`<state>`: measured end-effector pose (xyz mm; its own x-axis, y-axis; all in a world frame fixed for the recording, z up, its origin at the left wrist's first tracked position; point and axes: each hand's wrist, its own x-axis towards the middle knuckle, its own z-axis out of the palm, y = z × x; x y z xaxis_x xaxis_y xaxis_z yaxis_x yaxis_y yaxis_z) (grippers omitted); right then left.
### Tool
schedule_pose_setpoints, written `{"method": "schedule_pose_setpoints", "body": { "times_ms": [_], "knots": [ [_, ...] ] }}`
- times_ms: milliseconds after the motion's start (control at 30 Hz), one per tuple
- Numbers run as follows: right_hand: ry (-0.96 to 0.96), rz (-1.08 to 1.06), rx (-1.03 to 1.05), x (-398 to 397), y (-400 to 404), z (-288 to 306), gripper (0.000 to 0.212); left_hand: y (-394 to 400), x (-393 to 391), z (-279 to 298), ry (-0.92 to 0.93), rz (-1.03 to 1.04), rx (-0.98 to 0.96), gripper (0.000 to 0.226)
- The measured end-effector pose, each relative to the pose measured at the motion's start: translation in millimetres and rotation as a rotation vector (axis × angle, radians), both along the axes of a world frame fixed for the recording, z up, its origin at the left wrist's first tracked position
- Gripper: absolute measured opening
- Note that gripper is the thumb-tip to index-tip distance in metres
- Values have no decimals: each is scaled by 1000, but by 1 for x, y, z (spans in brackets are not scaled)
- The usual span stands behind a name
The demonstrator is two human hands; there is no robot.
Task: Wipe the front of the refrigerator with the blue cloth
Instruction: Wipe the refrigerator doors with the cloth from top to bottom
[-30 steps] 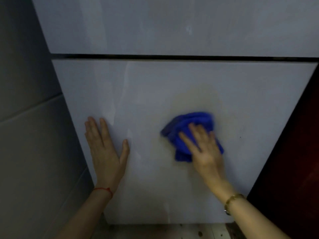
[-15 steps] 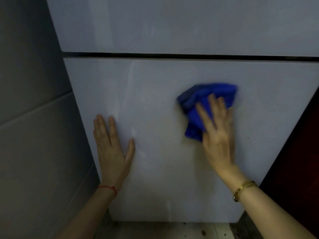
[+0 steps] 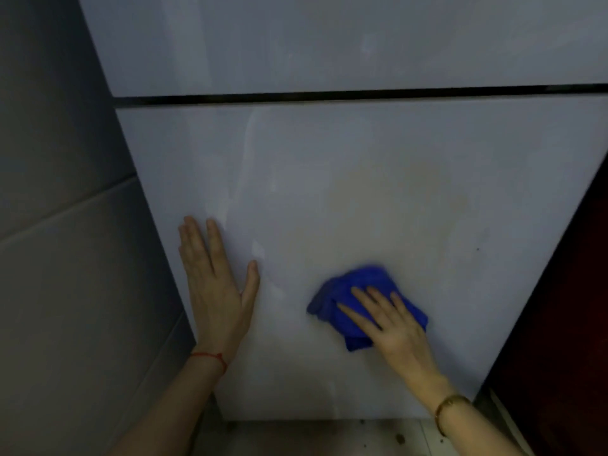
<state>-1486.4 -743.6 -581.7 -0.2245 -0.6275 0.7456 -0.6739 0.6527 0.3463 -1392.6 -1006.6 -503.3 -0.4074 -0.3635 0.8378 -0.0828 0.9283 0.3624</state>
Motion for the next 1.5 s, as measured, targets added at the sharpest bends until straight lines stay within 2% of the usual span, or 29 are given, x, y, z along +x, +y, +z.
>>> {"method": "schedule_pose_setpoints", "body": {
  "times_ms": [133, 167, 200, 267, 333, 367, 400, 467, 533, 600, 700, 800, 867, 933, 967, 1033, 1100, 1167, 1233, 1300, 1367, 1433, 1500],
  "knots": [
    [-69, -22, -544, 3, -41, 84, 71, 1, 1, 1, -15, 7, 4, 80],
    [-78, -14, -605, 4, -55, 98, 66, 2, 1, 1, -16, 11, 2, 81],
    [-65, 0, -595, 7, -66, 104, 62, 2, 1, 1, -14, 10, 0, 81],
    [-15, 59, -433, 10, -74, 85, 52, 1, 1, 1, -3, 5, 1, 82],
    [-1, 76, -216, 10, -58, 45, 54, 1, 1, -1, -2, 11, 1, 82],
    [-15, 46, -170, 8, -43, 27, 59, 1, 1, -1, -3, 13, -2, 82],
    [-28, -6, -195, 4, -25, 16, 65, 2, 1, -2, -1, 16, -3, 82],
    [-65, -126, -392, -6, 10, 17, 73, 1, 0, -1, -7, 27, -7, 82],
    [-98, -177, -644, -16, 30, 50, 61, 1, -1, 0, -5, 27, -12, 82],
    [-119, -125, -778, -21, 28, 96, 47, 2, -1, 0, -5, 30, -6, 82],
    [-75, -35, -686, -16, 0, 119, 49, 3, -2, -2, -5, 19, 5, 83],
    [-62, -5, -373, -9, -7, 69, 69, 1, -2, -2, -4, 14, 11, 84],
    [-36, -43, -283, -10, 15, 43, 73, 0, -1, -3, -6, 11, 10, 84],
    [-76, -47, -384, -14, 30, 55, 72, 0, 0, -2, -9, 17, 6, 83],
    [-88, -47, -485, -16, 29, 72, 65, 0, 0, -2, -11, 18, 5, 83],
    [-72, -53, -686, -14, 9, 117, 47, 1, -1, -1, -10, 12, 14, 82],
    [-58, -29, -736, -7, -26, 155, 48, 2, 0, -1, -8, 11, 19, 81],
    [-15, 30, -591, 2, -58, 162, 59, 2, 0, -1, -7, 5, 20, 81],
    [21, 108, -367, 12, -77, 140, 58, -1, 0, -1, -14, -2, 19, 81],
    [18, 130, -177, 15, -72, 107, 56, -3, 2, -2, -15, 0, 9, 81],
    [5, 89, -106, 6, -42, 87, 60, -5, 2, -3, -17, 1, -2, 80],
    [15, 1, -230, -4, -9, 92, 69, -7, 3, -4, -24, -4, -20, 80],
    [13, -39, -461, -9, -2, 127, 69, -8, 3, -3, -26, -1, -28, 80]
  ]
}}
